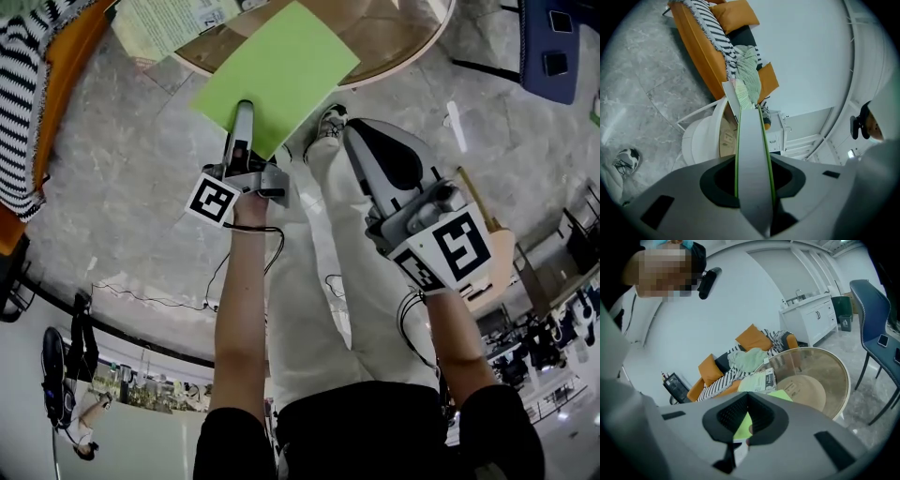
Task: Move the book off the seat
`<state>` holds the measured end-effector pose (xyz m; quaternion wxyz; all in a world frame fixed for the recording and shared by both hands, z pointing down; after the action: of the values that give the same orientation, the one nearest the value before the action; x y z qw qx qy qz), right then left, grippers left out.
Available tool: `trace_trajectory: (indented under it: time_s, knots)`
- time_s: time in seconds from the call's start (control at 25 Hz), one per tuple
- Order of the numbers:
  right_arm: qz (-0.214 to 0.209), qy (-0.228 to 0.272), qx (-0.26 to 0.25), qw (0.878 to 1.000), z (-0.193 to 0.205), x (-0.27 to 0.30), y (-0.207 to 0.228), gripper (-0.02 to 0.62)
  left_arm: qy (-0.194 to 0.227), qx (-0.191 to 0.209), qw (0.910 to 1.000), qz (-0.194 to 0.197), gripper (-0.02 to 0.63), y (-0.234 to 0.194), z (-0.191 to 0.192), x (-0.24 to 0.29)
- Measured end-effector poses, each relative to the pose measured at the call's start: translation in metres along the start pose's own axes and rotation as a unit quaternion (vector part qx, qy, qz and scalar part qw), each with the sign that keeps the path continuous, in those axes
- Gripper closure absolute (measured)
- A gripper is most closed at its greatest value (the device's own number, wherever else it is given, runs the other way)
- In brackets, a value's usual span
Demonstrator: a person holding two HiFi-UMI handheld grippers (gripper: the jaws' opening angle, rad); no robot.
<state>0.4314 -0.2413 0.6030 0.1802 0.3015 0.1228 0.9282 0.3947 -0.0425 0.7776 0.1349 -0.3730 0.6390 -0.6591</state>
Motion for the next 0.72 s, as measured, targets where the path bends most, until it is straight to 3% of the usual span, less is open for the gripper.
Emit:
trace_trajectory:
  time_s: [0.4, 0.72]
  knots:
    - [-0.003, -0.006, 0.003, 1.000, 0.008, 0.002, 0.000, 0.580, -0.009, -0.001, 0.9993, -0.036, 0.434, -0.024, 0.006, 0.015]
    - [0.000, -0.009, 0.006, 1.000, 0.008, 0.004, 0.005, 0.580, -0.017, 0.048, 0.9943, -0.094, 0.368, -0.040, -0.008, 0.023]
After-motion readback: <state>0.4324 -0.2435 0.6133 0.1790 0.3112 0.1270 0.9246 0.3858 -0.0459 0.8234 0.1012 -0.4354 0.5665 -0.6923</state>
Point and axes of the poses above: the fingertips, and each gripper's own axes: x forward along the fingers, y to its right, z out of its underside, the point moved 6 cm from there along -x, backward along the fingers, and after that the axes turned 12 degrees about -x, right-handed, at the moved point
